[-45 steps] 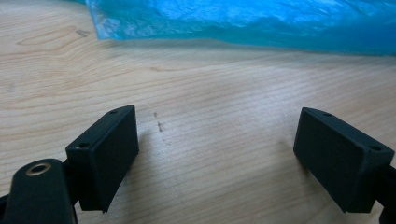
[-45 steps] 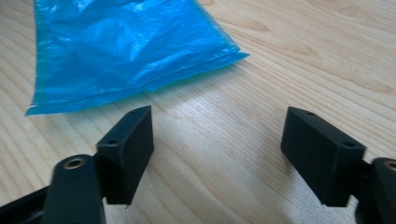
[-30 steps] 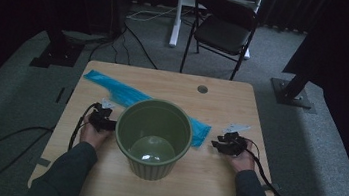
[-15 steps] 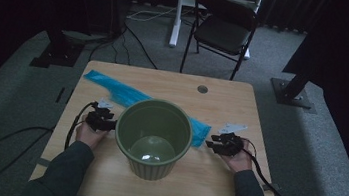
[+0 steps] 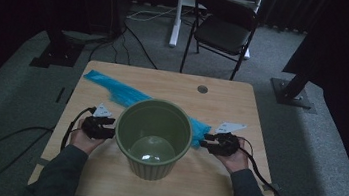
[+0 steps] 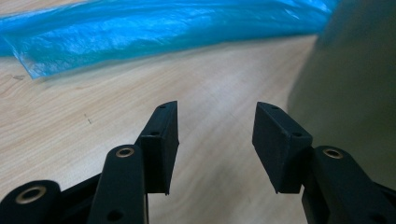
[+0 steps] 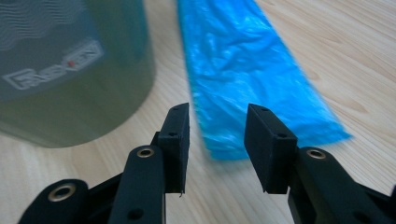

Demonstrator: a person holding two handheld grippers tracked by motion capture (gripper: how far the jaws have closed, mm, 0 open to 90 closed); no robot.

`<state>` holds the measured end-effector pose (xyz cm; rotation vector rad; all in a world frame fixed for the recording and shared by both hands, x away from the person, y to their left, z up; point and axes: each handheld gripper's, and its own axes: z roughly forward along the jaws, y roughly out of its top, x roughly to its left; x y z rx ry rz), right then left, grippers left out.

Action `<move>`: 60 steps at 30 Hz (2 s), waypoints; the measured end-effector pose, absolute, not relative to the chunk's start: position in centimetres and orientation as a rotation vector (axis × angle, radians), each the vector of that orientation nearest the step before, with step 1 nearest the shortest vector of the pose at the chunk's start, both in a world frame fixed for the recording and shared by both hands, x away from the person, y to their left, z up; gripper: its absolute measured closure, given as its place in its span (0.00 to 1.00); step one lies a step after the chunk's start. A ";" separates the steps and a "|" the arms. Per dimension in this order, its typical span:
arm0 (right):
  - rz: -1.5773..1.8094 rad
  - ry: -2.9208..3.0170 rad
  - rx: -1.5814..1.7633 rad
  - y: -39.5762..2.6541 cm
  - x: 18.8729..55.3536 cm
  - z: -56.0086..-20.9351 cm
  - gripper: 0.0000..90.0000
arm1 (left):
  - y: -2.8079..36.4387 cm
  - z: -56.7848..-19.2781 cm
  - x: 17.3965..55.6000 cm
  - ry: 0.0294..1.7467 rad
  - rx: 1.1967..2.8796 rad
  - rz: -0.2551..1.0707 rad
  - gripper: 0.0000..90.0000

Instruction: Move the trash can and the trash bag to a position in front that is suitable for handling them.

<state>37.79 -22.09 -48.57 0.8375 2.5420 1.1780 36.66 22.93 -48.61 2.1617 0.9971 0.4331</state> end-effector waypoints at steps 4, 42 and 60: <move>1.158 2.565 0.803 -21.2 37.5 -48.5 0.66 | 23.1 -48.2 35.9 0.986 2.161 0.458 0.55; 1.252 2.689 0.613 -18.0 35.8 -46.7 0.65 | 22.3 -47.0 33.0 0.781 2.178 0.275 0.56; 1.224 2.652 0.642 -16.5 37.8 -46.8 0.63 | 23.2 -47.5 35.5 0.889 2.112 0.358 0.58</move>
